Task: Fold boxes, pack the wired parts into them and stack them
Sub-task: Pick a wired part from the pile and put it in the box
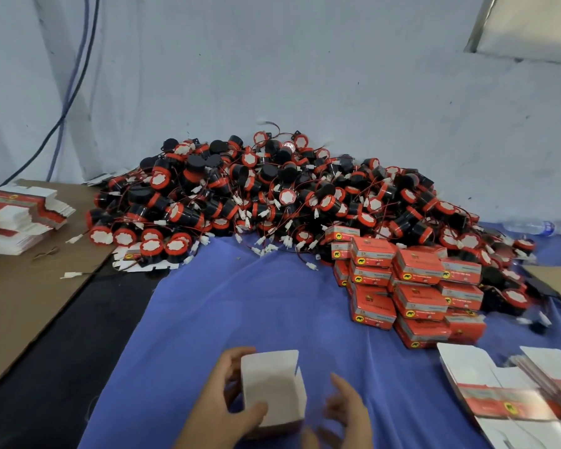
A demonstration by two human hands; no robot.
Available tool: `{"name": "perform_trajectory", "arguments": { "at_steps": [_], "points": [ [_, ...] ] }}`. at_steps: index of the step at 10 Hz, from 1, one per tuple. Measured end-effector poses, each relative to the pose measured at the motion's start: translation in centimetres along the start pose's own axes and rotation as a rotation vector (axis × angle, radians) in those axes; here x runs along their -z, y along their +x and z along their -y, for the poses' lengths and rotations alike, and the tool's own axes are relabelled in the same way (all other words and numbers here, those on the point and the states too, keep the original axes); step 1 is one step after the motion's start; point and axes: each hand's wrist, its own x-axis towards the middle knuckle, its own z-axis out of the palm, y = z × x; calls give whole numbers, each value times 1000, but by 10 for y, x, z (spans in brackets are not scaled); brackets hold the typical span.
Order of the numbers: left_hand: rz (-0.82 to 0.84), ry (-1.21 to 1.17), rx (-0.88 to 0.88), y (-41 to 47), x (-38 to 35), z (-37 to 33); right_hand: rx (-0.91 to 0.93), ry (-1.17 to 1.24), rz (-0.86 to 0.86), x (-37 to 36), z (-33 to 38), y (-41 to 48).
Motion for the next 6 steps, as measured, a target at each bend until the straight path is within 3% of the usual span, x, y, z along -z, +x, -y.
{"name": "perform_trajectory", "arguments": {
  "at_steps": [1,2,3,4,5,6],
  "points": [
    [-115,-99,154,20,5,-5,-114,230,26,-1,14,16],
    [-166,-172,163,29,22,-6,5,-214,-117,20,27,14],
    [-169,-134,75,25,36,2,-47,-81,11,35,23,43],
    [-155,-80,-143,45,45,-13,45,-61,161,26,26,82],
    [-97,-51,-146,90,35,-32,20,53,251,-19,33,120],
    [-103,4,-151,143,17,-49,54,-68,308,-70,44,164]
  ]
}}
